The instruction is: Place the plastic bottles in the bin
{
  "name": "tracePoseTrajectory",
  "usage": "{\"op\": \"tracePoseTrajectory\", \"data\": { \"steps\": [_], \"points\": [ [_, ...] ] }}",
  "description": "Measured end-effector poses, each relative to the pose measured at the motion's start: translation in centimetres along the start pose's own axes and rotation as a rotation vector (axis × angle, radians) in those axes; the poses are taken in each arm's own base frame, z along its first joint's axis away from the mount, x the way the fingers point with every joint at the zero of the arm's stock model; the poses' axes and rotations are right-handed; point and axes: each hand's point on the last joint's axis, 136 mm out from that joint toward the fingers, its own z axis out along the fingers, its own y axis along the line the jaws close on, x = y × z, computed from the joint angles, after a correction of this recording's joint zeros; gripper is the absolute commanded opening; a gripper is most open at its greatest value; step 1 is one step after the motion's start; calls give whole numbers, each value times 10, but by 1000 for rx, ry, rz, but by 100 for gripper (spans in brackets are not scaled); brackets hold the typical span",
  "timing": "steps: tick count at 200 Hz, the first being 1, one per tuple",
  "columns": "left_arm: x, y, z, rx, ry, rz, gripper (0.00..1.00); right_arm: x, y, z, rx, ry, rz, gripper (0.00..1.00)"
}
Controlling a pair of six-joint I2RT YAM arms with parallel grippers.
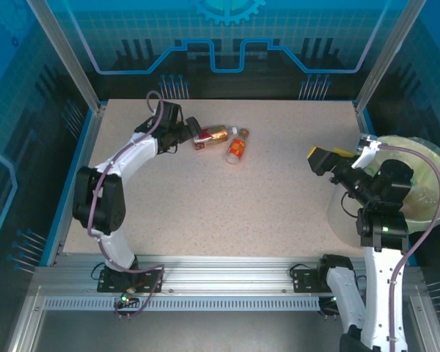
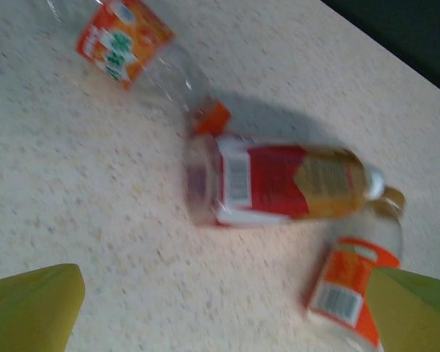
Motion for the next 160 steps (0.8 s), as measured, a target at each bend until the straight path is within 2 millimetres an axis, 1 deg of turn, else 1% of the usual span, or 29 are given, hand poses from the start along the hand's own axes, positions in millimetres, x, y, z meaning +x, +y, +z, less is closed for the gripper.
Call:
{"op": "tracePoseTrajectory", "data": {
  "steps": [20,38,56,70,88,115,141,160],
  "points": [
    [-26,6,20,-62,-28,-18,99,6,5,5,-13,22,-12,100],
    [-46,11,37,-99,-38,-48,99,10,8,8,-14,34,-29,100],
    [-64,24,55,-134,-41,-132,99,12,8,11,-4,41,-46,100],
    [-73,36,69,-162,-39,-216,99,13,6,15,7,45,-55,100],
    [-78,51,89,-201,-33,-324,99,16,5,19,16,57,-61,100],
    [-83,67,121,-240,-32,-458,98,17,7,24,22,73,-79,100],
    [-84,77,147,-259,-37,-518,91,17,11,24,21,75,-95,100],
    [-80,84,159,-273,-31,-550,85,18,13,24,20,79,-101,100]
  ]
}}
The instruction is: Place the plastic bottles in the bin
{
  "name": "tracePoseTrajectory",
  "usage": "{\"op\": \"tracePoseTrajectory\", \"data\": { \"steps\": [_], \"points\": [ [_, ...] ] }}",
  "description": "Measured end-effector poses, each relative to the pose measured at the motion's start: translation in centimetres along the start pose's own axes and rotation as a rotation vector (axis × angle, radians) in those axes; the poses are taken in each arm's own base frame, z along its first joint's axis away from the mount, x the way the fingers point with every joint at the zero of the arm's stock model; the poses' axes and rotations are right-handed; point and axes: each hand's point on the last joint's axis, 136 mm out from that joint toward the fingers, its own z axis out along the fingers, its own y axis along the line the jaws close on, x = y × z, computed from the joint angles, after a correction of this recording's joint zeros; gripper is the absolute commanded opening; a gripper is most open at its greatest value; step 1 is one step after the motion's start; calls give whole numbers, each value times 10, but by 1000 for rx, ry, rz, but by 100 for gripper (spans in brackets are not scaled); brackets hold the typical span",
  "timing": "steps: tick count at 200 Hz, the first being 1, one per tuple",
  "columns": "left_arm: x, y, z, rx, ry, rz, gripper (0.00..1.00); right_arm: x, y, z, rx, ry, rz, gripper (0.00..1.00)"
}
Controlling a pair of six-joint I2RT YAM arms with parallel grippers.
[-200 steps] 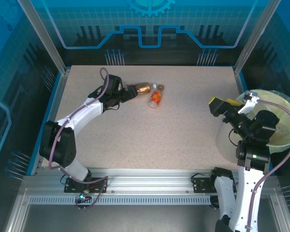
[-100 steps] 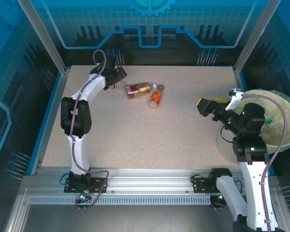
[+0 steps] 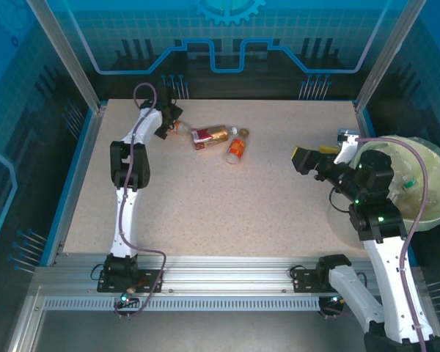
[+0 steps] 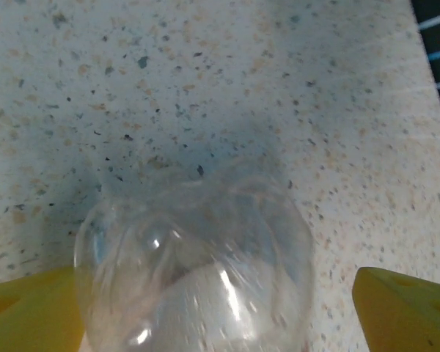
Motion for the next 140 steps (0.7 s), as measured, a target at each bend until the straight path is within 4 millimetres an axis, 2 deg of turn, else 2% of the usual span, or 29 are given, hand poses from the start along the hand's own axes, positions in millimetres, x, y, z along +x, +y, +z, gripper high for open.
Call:
{"op": "tracePoseTrajectory", "data": {
  "steps": [36,68,109,140],
  "points": [
    [-8,9,5,-18,4,-53,66,0,1,-1,12,6,-16,100],
    [-21,17,9,-5,-5,-62,55,1,-1,-3,25,6,-19,100],
    [-22,39,-6,24,-33,-37,48,2,3,-4,15,16,-24,100],
    [-25,36,-18,81,-63,2,38,1,7,-6,3,11,-37,100]
  ]
}}
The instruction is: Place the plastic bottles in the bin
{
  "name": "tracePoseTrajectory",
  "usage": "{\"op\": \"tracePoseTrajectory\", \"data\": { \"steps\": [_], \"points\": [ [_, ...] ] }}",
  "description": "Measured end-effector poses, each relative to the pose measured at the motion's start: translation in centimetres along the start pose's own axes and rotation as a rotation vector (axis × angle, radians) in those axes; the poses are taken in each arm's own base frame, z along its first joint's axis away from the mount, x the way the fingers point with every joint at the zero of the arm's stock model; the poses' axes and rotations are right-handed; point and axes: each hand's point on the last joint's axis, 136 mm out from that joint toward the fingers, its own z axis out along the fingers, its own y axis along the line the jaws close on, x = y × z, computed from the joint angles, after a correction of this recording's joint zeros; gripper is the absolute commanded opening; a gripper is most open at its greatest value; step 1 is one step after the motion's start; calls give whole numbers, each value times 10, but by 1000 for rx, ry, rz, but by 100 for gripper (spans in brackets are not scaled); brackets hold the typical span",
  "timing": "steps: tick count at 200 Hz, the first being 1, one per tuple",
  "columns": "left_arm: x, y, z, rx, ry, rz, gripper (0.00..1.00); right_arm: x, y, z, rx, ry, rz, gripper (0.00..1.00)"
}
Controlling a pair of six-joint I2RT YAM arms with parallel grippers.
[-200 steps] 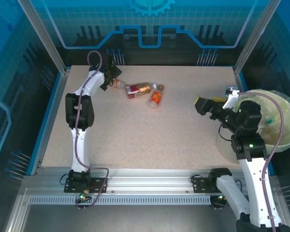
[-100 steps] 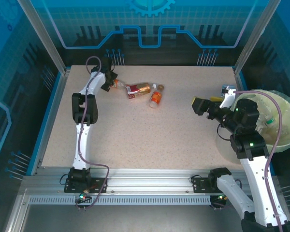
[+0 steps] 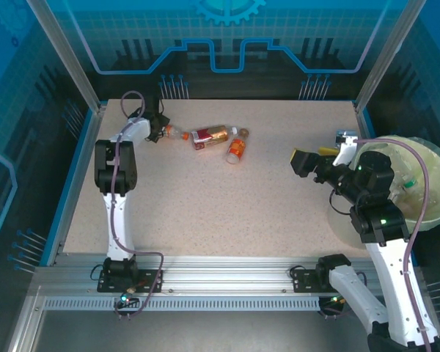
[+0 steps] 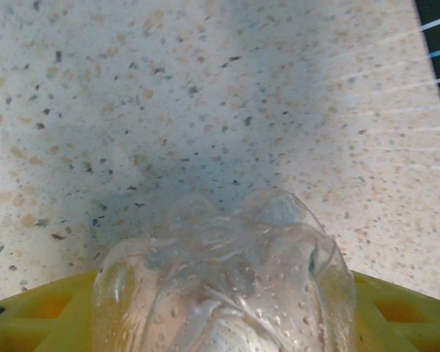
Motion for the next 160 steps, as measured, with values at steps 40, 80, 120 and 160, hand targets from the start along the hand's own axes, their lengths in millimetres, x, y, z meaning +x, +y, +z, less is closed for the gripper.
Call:
{"op": "tracePoseTrajectory", "data": {
  "steps": [40,80,120,160],
  "points": [
    [-2,-1,-36,100,-41,-4,35,0,14,-1,-63,1,-23,100],
    [2,-5,-86,232,-51,-10,34,10,30,8,-129,23,-64,100],
    [24,-6,-132,353,-43,15,33,12,43,21,-165,31,-100,100],
    [75,-32,-186,511,9,140,34,17,46,37,-159,45,-118,100]
  ]
}}
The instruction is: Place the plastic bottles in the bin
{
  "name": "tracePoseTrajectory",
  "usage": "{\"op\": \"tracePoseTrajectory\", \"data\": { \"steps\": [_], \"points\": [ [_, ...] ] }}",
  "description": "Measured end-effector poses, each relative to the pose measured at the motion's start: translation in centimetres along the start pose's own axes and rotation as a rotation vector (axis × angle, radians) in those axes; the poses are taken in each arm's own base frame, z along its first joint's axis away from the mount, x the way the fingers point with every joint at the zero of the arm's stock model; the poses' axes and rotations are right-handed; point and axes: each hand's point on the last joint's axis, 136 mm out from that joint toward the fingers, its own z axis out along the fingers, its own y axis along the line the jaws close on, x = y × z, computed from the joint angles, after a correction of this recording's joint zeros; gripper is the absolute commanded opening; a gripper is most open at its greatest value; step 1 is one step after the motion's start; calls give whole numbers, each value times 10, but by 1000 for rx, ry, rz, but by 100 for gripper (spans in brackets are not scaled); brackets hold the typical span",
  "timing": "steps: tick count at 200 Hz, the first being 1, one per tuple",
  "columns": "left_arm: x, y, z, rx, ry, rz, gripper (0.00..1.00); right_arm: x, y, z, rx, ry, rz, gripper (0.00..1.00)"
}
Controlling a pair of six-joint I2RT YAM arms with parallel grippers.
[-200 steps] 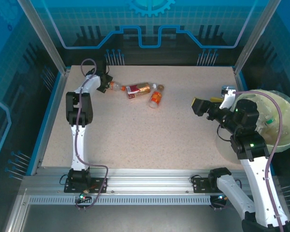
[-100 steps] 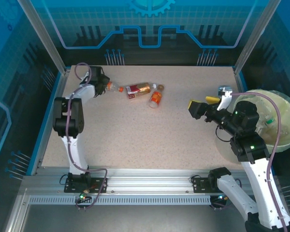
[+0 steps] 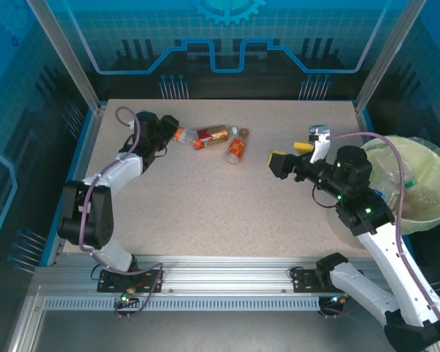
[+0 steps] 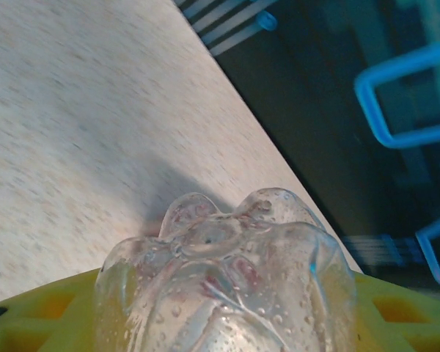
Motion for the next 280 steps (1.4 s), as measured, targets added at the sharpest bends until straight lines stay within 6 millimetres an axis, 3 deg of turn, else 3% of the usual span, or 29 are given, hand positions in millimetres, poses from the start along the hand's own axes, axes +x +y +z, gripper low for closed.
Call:
{"op": "tracePoseTrajectory", "data": {
  "steps": [39,84,139,167,206,238,280],
  "points": [
    [57,-55,-27,199,135,132,33,11,-5,16,29,44,-5,100],
    [104,-99,-56,426,290,221,33,29,-6,36,20,130,-10,100],
    [149,-149,-98,653,402,325,33,60,16,68,-104,314,-24,100],
    [164,-168,-111,713,429,360,33,75,33,82,-166,374,-30,100],
    [175,-183,-124,768,445,383,34,77,41,97,-201,375,7,96],
    [175,-186,-126,778,443,385,34,78,51,107,-259,380,48,72],
    [174,-189,-127,792,434,387,34,73,55,110,-265,356,64,55]
  ]
}}
